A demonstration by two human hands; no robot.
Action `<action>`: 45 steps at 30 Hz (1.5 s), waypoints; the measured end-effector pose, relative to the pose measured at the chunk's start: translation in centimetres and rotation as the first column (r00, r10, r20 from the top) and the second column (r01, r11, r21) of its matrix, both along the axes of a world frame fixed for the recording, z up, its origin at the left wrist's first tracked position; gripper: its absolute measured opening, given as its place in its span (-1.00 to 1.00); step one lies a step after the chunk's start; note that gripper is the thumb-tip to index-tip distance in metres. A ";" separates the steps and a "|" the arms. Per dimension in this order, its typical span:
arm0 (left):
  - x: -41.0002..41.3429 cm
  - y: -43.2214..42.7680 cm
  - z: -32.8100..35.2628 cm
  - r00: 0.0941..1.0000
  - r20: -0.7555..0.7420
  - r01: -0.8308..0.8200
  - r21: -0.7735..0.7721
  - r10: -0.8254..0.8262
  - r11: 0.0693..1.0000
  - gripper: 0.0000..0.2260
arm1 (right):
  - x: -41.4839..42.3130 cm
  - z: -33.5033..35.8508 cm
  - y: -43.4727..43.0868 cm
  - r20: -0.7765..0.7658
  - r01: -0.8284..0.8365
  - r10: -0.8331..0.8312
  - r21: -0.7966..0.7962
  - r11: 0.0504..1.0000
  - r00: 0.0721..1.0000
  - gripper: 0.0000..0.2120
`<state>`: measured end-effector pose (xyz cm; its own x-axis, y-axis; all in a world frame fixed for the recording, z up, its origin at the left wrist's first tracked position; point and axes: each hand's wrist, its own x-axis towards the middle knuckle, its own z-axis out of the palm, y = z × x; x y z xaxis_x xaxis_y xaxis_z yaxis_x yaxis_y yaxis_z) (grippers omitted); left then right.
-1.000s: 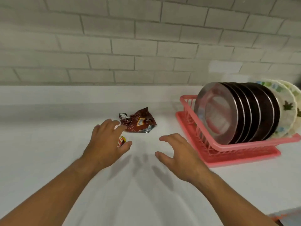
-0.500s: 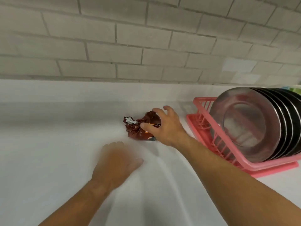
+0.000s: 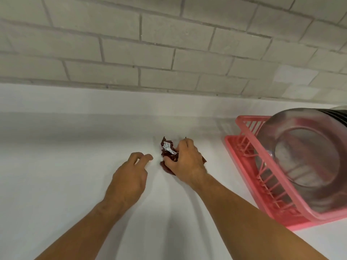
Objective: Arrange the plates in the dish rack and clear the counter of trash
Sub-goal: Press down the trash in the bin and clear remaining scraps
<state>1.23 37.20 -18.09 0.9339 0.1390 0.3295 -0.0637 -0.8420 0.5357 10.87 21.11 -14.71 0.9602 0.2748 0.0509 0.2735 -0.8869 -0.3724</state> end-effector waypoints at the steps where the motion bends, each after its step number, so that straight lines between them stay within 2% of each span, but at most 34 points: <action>1: 0.1 0.1 -0.1 1.000 0.020 0.007 0.002 -0.007 1.000 -0.74 | -0.2 0.1 -0.3 0.009 -0.013 0.013 -0.008 1.000 1.000 -0.49; 3: 0.1 0.3 -0.1 0.999 0.055 0.000 -0.013 0.001 1.000 -0.79 | -0.9 0.3 -0.8 0.030 -0.032 0.033 -0.007 0.999 0.999 -0.59; 6: 0.4 0.4 0.3 0.997 0.017 -0.069 -0.120 0.072 0.990 -0.78 | -2.3 0.1 -1.4 0.035 -0.040 0.037 0.097 0.995 0.999 -0.77; 7: 0.3 0.3 0.5 0.996 -0.010 -0.088 -0.133 0.087 0.987 -0.80 | -2.7 -0.2 -1.7 0.045 -0.051 0.046 0.116 0.992 0.998 -0.76; 9: 0.3 -0.2 0.8 0.993 -0.057 -0.105 -0.063 0.101 0.993 -0.86 | -3.1 -0.8 -2.3 0.065 -0.074 0.068 0.108 0.991 0.996 -0.65; 12: 0.5 -0.5 1.3 0.980 -0.152 -0.113 0.112 0.129 0.987 -0.63 | -3.8 -0.7 -3.2 0.037 -0.095 0.096 -0.006 0.995 0.995 -0.52; 14: 0.6 -0.4 1.7 0.980 -0.146 -0.116 0.134 0.135 0.984 -0.52 | -4.5 -0.2 -3.9 0.018 -0.143 0.146 -0.108 0.984 0.989 -0.52; 18: -0.3 -1.0 2.9 0.979 -0.141 -0.168 -0.143 0.148 0.975 -0.47 | -6.2 0.7 -5.5 -0.058 -0.202 0.195 -0.156 0.967 0.979 -0.67; 21: -1.6 -2.5 3.8 0.985 -0.114 -0.153 -0.230 0.130 0.961 -0.47 | -8.0 1.4 -7.6 -0.075 -0.111 0.108 -0.035 0.993 0.991 -0.77; 23: -2.4 -4.1 4.7 0.990 -0.115 -0.114 -0.288 0.084 0.951 -0.48 | -9.2 1.9 -8.9 -0.085 0.037 -0.022 0.177 0.984 0.996 -0.82; 25: -3.4 -6.1 5.1 0.988 -0.145 0.007 -0.307 -0.054 0.952 -0.57 | -10.3 2.6 -9.5 -0.101 0.156 -0.127 0.387 0.909 0.987 -0.84; 27: -4.6 -8.5 5.4 0.946 -0.202 0.179 -0.333 -0.255 0.926 -0.76 | -11.5 3.5 -9.4 -0.086 0.205 -0.189 0.524 0.827 0.978 -0.84; 29: -5.6 -10.5 5.8 0.879 -0.276 0.301 -0.310 -0.388 0.902 -0.53 | -12.5 4.2 -9.4 -0.115 0.247 -0.227 0.639 0.728 0.967 -0.84; 30: -5.9 -11.1 5.9 0.863 -0.297 0.332 -0.275 -0.409 0.902 -0.43 | -12.9 4.5 -9.5 -0.157 0.278 -0.234 0.668 0.690 0.959 -0.85; 31: -6.1 -11.7 6.0 0.865 -0.293 0.347 -0.237 -0.407 0.908 -0.43 | -13.4 4.7 -9.8 -0.210 0.303 -0.219 0.687 0.660 0.953 -0.87; 33: -6.4 -12.7 6.5 0.886 -0.249 0.338 -0.230 -0.391 0.913 -0.55 | -14.6 5.2 -10.9 -0.339 0.318 -0.085 0.729 0.606 0.937 -0.97; 36: -7.5 -14.5 7.4 0.881 -0.192 0.367 -0.298 -0.432 0.881 -0.75 | -16.8 6.1 -13.9 -0.444 0.276 0.220 0.802 0.529 0.868 -0.63; 38: -8.4 -16.5 7.7 0.875 -0.160 0.399 -0.296 -0.457 0.868 -0.78 | -18.1 6.6 -16.1 -0.417 0.234 0.299 0.836 0.496 0.859 -0.51; 40: -9.3 -18.5 8.2 0.868 -0.138 0.415 -0.323 -0.476 0.851 -0.81 | -19.3 7.0 -18.2 -0.395 0.235 0.252 0.839 0.490 0.883 -0.52; 42: -9.9 -20.0 8.8 0.847 -0.169 0.433 -0.333 -0.505 0.838 -0.80 | -20.4 7.2 -20.6 -0.379 0.253 0.194 0.845 0.471 0.905 -0.64; 45: -11.0 -20.8 9.9 0.849 -0.263 0.432 -0.153 -0.458 0.889 -0.75 | -22.1 7.9 -25.4 -0.351 0.256 0.125 0.845 0.471 0.928 -0.79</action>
<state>-9.77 16.42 -8.18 0.9533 -0.2984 0.0469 -0.2547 -0.7106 0.6559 -11.21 -4.25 -6.85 0.9752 0.2049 -0.0841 -0.0737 -0.0578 -0.9956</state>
